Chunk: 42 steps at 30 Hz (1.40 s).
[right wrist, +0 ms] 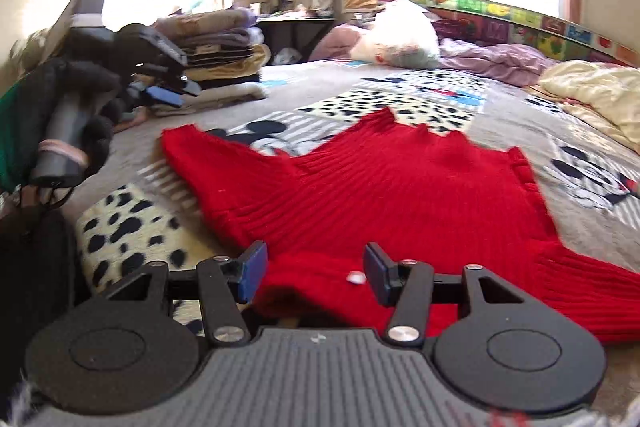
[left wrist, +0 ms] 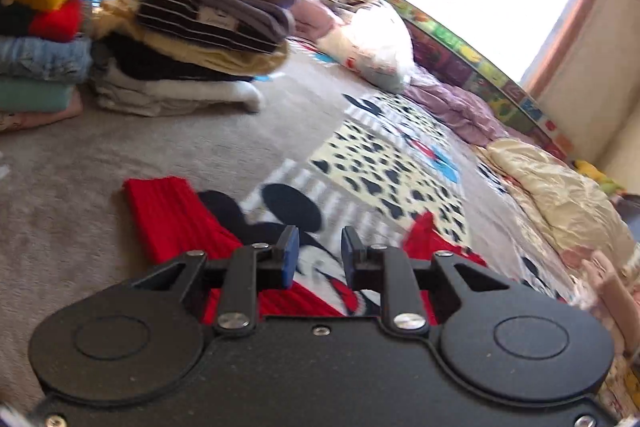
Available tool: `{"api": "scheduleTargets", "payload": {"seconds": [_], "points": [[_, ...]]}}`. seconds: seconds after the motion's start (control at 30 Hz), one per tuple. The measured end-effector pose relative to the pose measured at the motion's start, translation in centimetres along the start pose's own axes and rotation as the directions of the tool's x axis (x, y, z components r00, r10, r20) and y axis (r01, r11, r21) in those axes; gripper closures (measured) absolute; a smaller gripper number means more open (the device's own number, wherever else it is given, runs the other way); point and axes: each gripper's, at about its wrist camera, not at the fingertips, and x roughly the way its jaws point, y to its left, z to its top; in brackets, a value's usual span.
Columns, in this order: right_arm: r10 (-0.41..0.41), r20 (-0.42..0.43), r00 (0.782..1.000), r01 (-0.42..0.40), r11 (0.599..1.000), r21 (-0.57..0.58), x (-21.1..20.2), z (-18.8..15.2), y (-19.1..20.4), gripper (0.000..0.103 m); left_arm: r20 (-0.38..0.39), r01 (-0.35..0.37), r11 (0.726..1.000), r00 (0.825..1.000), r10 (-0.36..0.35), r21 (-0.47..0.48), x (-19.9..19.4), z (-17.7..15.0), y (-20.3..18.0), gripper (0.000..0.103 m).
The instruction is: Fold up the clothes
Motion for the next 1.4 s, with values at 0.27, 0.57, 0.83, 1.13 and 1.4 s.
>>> {"api": "scheduleTargets", "payload": {"seconds": [0.27, 0.57, 0.83, 1.13, 1.4], "points": [[-0.073, -0.075, 0.994, 0.073, 0.997, -0.002, 0.2, -4.8, -3.3, 0.048, -0.295, 0.136, 0.929, 0.955, -0.030, 0.345, 3.0, -9.6, -7.7, 0.071], [-0.015, -0.133, 0.991, 0.008, 0.998, -0.057, -2.5, -4.2, -4.2, 0.058, -0.186, 0.071, 0.835, 0.982, 0.038, 0.545, -1.7, -14.8, -8.0, 0.063], [-0.060, -0.015, 0.998, 0.060, 0.998, -0.002, 0.1, -2.6, -6.0, 0.059, -0.183, 0.148, 0.816, 0.982, -0.053, 0.558, -1.7, -15.7, -7.9, 0.065], [-0.076, -0.062, 0.995, 0.071, 0.993, -0.093, -0.6, -5.2, -4.9, 0.058, -0.187, 0.120, 0.766, 0.982, 0.000, 0.632, -1.8, -16.6, -9.2, 0.064], [-0.021, -0.043, 0.999, 0.025, 0.996, 0.090, -0.8, -0.5, -8.9, 0.059, -0.231, 0.181, 0.860, 0.970, -0.077, 0.477, 0.4, -10.8, -9.2, 0.064]]}}
